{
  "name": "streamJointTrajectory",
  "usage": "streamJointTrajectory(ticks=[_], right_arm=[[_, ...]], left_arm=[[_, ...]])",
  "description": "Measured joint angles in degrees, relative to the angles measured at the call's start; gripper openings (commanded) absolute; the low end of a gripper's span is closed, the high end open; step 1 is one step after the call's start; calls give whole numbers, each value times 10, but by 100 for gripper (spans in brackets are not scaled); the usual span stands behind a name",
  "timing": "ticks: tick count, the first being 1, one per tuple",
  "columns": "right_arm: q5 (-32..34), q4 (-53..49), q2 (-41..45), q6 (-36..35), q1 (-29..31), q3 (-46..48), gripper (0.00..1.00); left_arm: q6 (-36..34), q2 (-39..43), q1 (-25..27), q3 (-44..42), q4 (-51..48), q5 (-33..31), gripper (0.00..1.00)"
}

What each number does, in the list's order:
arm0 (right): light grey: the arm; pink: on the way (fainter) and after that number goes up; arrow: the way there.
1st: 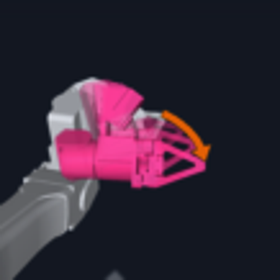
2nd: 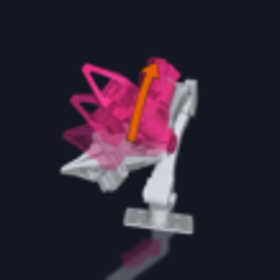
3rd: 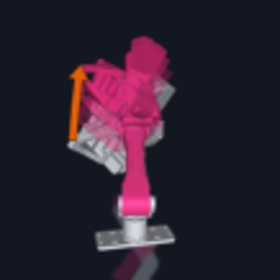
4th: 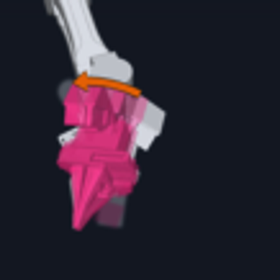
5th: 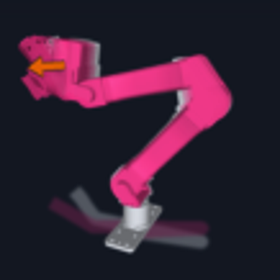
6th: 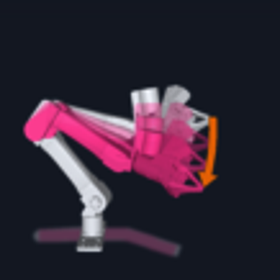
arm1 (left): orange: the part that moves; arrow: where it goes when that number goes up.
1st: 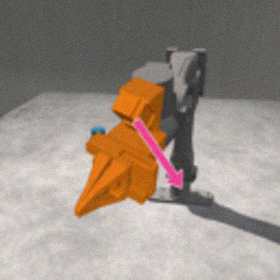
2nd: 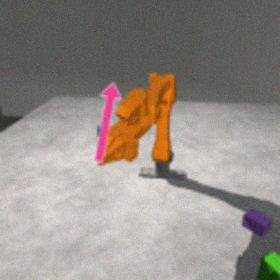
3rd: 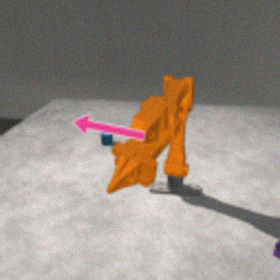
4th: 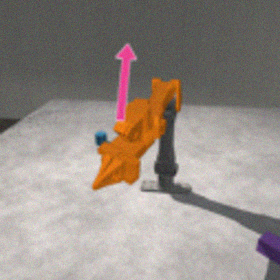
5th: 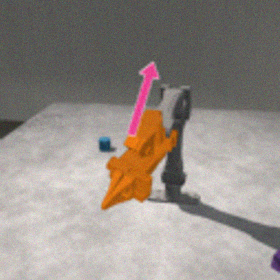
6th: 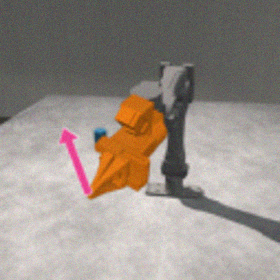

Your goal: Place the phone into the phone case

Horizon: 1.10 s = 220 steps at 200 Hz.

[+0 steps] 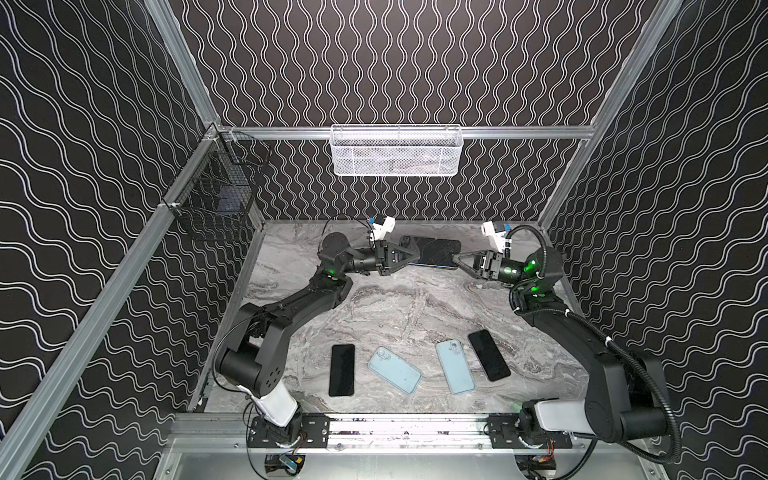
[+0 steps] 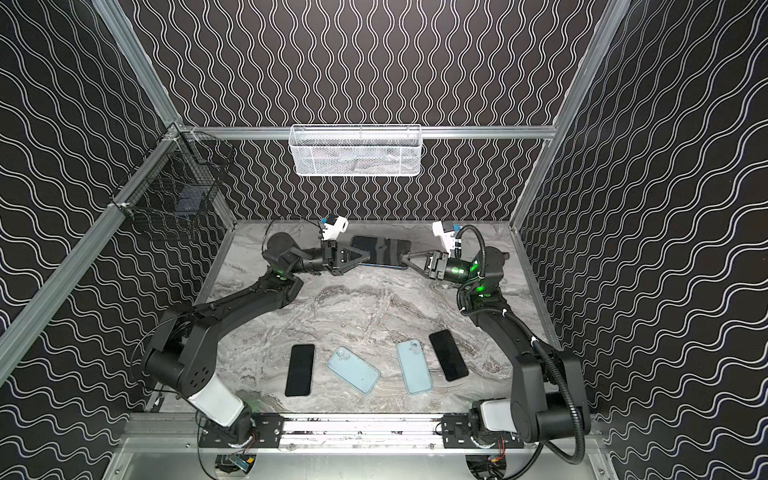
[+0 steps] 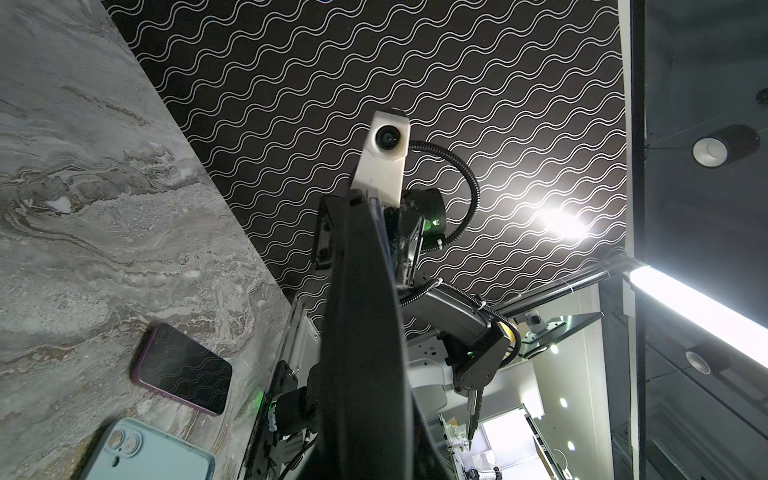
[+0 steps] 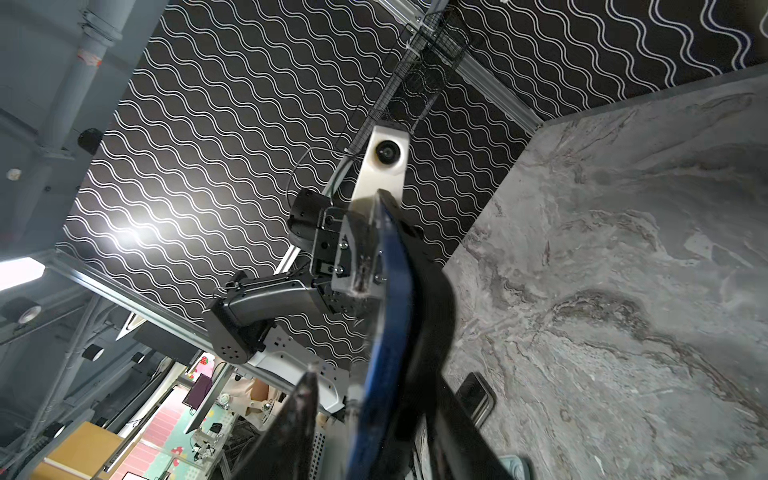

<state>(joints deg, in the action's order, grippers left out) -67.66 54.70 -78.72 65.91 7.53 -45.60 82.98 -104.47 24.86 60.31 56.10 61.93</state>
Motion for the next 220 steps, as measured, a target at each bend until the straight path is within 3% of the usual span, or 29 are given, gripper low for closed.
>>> streamJointTrajectory(ticks=[65, 110, 163, 173, 184, 220], right_arm=[[13, 61, -9, 64, 2, 23, 16], [18, 36, 7, 54, 2, 23, 5], [21, -23, 20, 22, 2, 12, 0], [23, -45, 26, 9, 2, 9, 0], [26, -68, 31, -6, 2, 7, 0], [27, -144, 38, -65, 3, -9, 0]], left_arm=[[-24, -2, 2, 10, -10, -1, 0], [-37, -2, 2, 13, -17, 2, 0], [-38, -6, 2, 12, -9, 0, 0], [-37, -9, 3, 12, -3, 1, 15], [-35, -11, 3, 12, 3, 1, 24], [-24, -14, 3, 14, 1, -13, 36]])
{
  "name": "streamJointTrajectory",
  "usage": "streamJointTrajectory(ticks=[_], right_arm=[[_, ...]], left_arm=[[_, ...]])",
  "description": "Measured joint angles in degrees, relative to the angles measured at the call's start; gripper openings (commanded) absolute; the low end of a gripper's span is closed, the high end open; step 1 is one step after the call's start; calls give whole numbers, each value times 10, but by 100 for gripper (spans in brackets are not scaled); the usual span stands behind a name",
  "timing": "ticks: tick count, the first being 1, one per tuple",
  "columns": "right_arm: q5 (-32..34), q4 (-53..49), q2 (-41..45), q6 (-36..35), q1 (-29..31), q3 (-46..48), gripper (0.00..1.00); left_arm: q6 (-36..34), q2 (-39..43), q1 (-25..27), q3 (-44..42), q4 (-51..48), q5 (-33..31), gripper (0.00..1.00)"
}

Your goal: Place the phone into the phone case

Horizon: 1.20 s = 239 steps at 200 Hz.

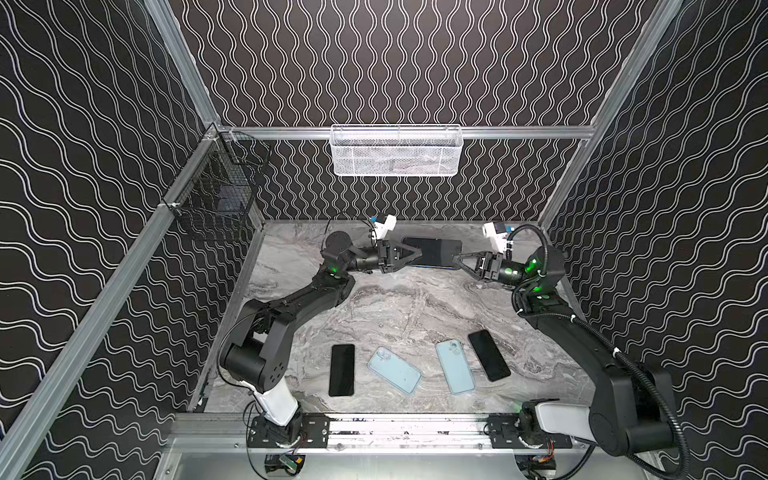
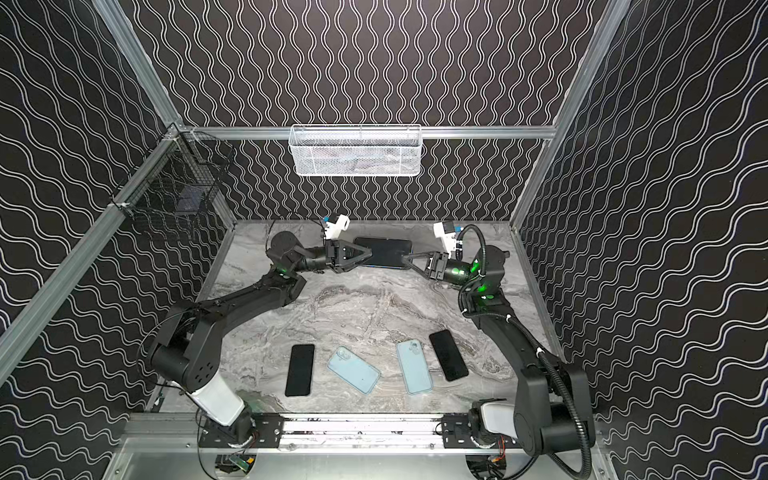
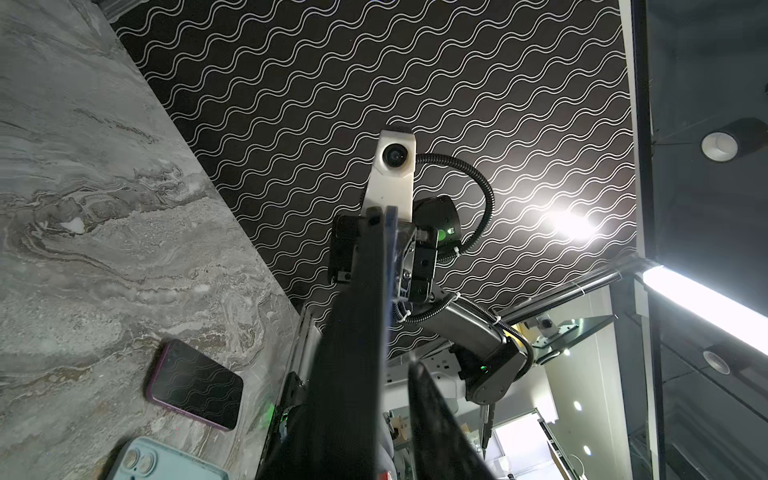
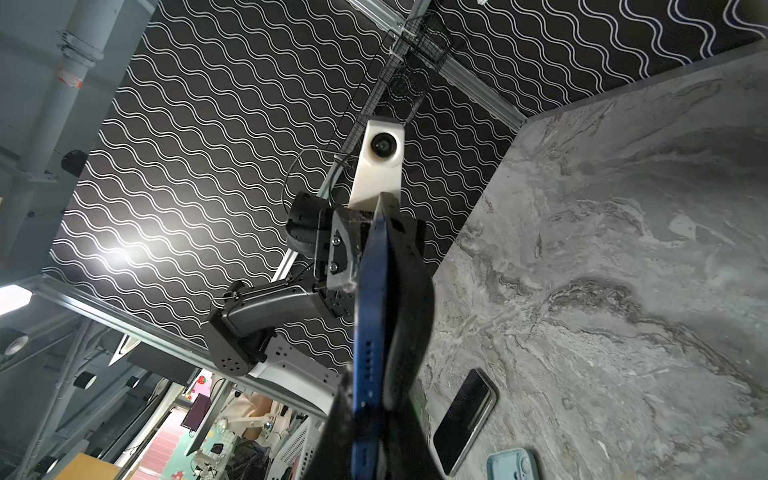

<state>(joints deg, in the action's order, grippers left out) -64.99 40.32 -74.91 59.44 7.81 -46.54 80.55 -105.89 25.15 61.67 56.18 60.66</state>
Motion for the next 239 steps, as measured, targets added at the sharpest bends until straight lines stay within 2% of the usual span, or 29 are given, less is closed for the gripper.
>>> streamJointTrajectory(ticks=[12, 35, 58, 75, 88, 102, 131, 160, 177, 206, 239], right_arm=[[3, -29, 2, -21, 0, -6, 0], [8, -87, 12, -61, 0, -19, 0], [14, -156, 26, -112, 0, -40, 0], [18, -200, 37, -143, -1, -48, 0], [22, -225, 42, -158, -1, -49, 0], [24, -245, 45, -169, -1, -49, 0], [28, -264, 45, -174, -1, -49, 0], [24, -267, 38, -170, -4, -48, 3], [18, -262, 35, -170, -4, -48, 12], [31, -261, 35, -167, -4, -48, 33], [31, -220, 32, -129, -12, -46, 38]], left_arm=[[-6, 3, 0, 2, -11, -1, 36], [-36, 19, 0, 6, -56, -2, 43], [-95, 39, -1, 19, -127, -7, 50], [-141, 50, -3, 28, -184, -16, 49], [-169, 51, -4, 34, -220, -22, 47], [-187, 49, -4, 36, -246, -29, 35], [-196, 42, -4, 36, -267, -33, 23], [-212, 52, -3, 40, -276, -26, 0], [-227, 60, -3, 42, -294, -29, 0], [-237, 63, 0, 40, -295, -34, 0], [-218, 52, 0, 25, -251, -33, 0]])
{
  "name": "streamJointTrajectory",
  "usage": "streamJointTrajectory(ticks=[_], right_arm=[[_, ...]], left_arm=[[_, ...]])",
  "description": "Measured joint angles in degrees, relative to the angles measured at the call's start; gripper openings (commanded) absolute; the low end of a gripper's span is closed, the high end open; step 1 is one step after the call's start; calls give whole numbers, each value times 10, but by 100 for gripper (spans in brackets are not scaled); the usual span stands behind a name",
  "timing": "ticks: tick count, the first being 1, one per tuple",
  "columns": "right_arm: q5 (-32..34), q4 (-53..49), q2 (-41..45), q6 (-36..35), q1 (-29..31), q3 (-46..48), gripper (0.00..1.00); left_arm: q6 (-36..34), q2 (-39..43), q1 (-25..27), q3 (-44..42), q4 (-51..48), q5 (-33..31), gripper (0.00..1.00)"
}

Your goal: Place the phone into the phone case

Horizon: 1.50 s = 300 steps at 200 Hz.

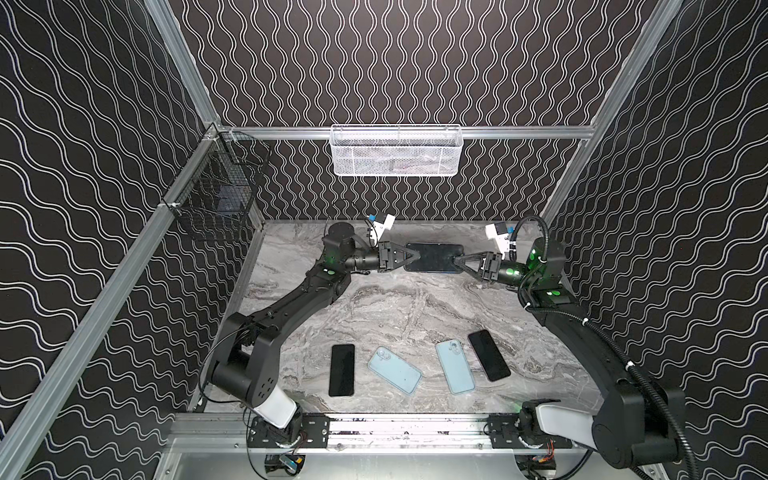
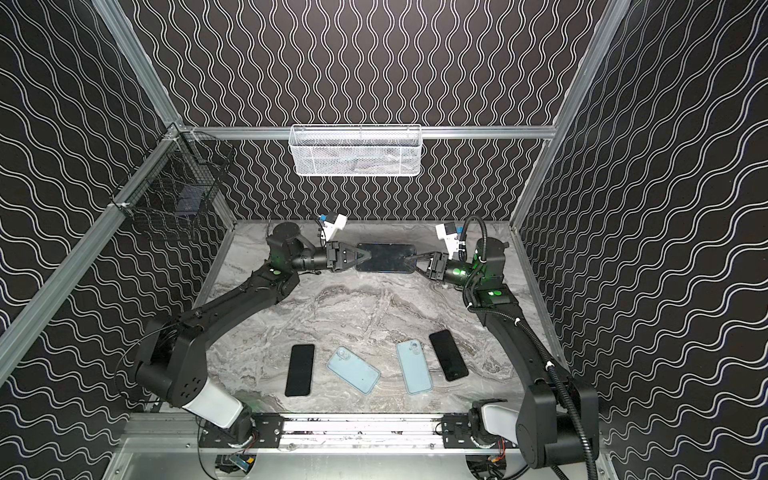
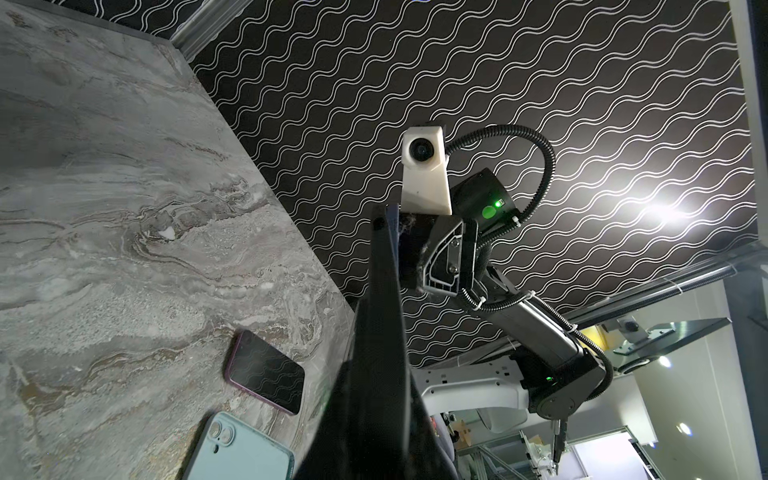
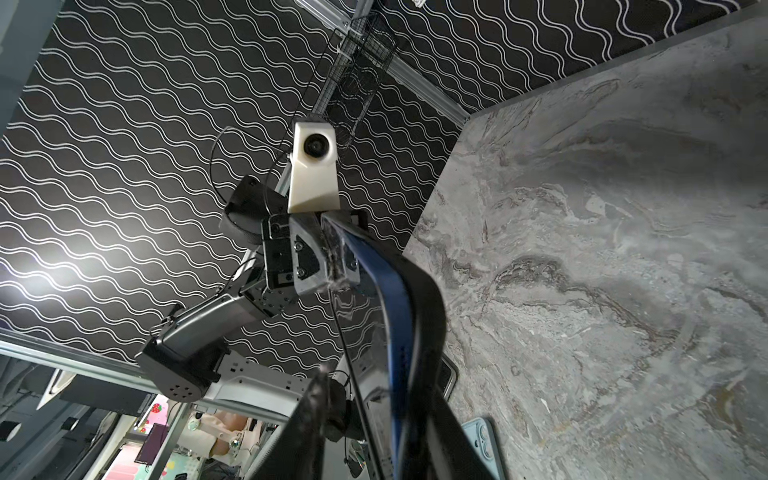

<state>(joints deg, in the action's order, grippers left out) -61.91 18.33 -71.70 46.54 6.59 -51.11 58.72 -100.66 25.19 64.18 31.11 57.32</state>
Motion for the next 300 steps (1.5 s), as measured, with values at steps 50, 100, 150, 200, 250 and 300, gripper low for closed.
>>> streamJointTrajectory(ticks=[50, 100, 150, 200, 250, 300], right_arm=[[-9, 65, -28, 41, -3, -13, 31], [-14, 68, -35, 34, -4, -26, 12], [1, 44, -37, 9, -3, -36, 35], [1, 77, -65, 25, -3, -49, 34], [0, 97, -74, 36, -3, -67, 32], [-6, 109, -75, 43, -3, -64, 6]], left_arm=[[26, -7, 1, -5, 49, 1, 0], [30, -3, 2, -4, 45, 3, 0], [32, -3, 5, -4, 51, 9, 0], [43, -2, 7, -12, 58, 19, 0], [48, -1, 9, -15, 73, 20, 0], [58, 0, 9, -16, 71, 22, 0]])
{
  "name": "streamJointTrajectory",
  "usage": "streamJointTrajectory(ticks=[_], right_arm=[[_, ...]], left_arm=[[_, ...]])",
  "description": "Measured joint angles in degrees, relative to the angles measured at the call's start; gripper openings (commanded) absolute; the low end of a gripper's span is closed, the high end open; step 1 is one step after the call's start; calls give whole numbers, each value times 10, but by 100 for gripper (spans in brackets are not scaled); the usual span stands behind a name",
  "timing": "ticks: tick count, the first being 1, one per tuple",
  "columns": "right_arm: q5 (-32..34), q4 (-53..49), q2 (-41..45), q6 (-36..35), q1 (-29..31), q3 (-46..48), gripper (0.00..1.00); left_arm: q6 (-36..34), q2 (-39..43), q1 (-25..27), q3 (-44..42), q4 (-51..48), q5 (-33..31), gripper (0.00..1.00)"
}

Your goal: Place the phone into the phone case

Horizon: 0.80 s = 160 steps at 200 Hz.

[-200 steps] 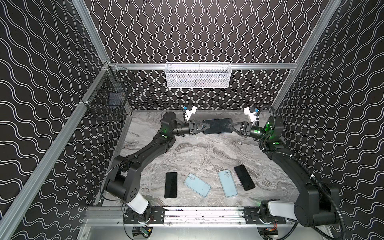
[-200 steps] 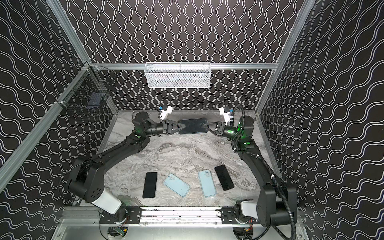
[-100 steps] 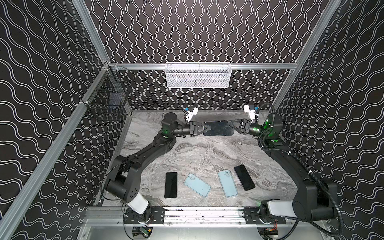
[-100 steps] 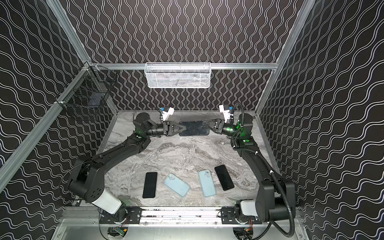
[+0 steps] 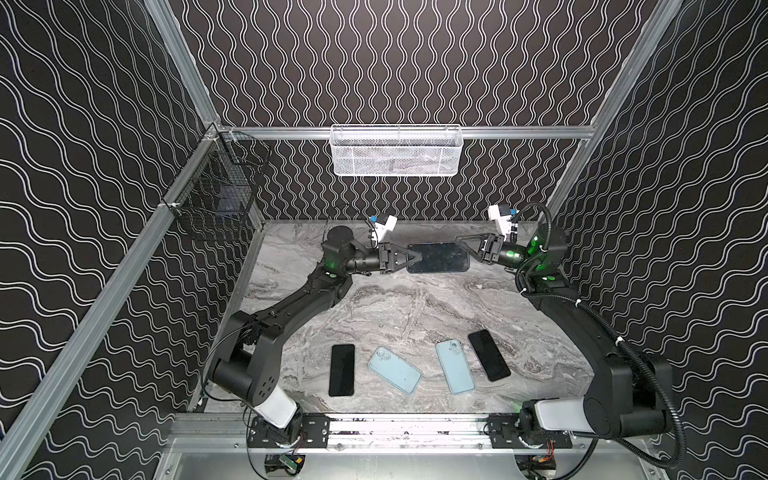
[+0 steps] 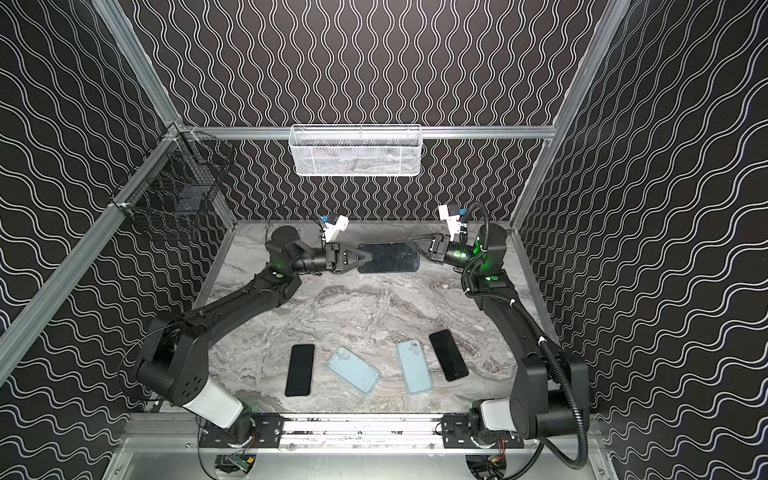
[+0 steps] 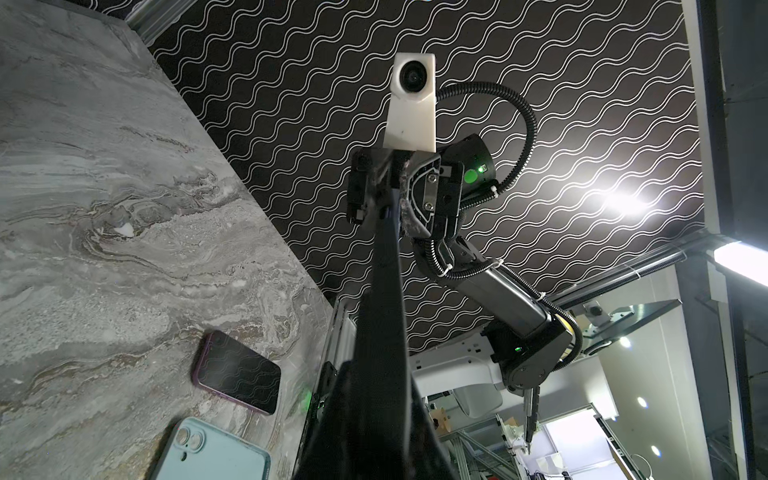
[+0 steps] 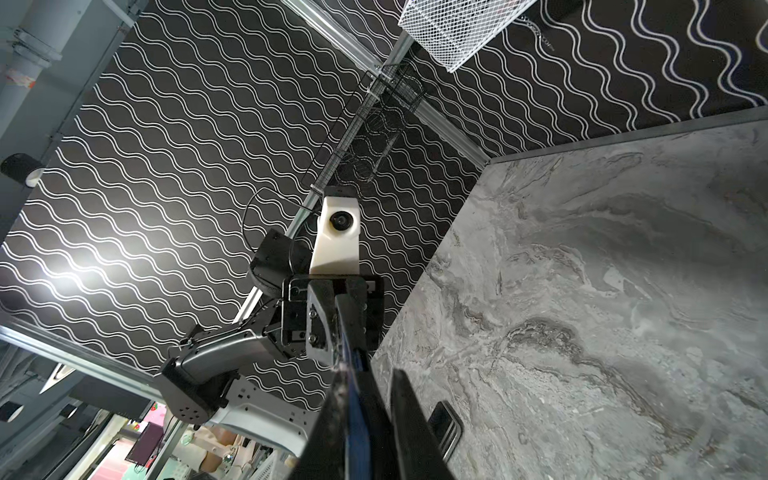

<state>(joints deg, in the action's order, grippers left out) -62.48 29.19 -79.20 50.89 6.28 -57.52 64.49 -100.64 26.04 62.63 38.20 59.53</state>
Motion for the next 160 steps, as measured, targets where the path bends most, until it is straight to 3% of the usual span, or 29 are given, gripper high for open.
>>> streamJointTrajectory(ticks=[12, 52, 70, 80, 96, 142, 160], right_arm=[[-2, 2, 0, 0, 0, 0, 0], [-2, 2, 1, -6, 0, 1, 0], [-1, -2, 2, -12, 0, 1, 21], [3, -13, 4, -21, 0, 1, 42], [10, -28, 12, -31, 0, 1, 57], [42, -108, 56, -90, -15, -20, 75], [54, -156, 62, -127, -16, -27, 75]], left_arm=[[0, 0, -1, 0, -4, 1, 0], [0, 0, -1, 0, -6, 2, 0], [0, 1, -1, 0, -7, 2, 0], [-2, 2, -1, 0, -9, 3, 0], [-5, 7, 1, 0, -22, 0, 0], [-55, 33, 0, 12, -101, -3, 0], [-71, 39, 0, 15, -119, -4, 0]])
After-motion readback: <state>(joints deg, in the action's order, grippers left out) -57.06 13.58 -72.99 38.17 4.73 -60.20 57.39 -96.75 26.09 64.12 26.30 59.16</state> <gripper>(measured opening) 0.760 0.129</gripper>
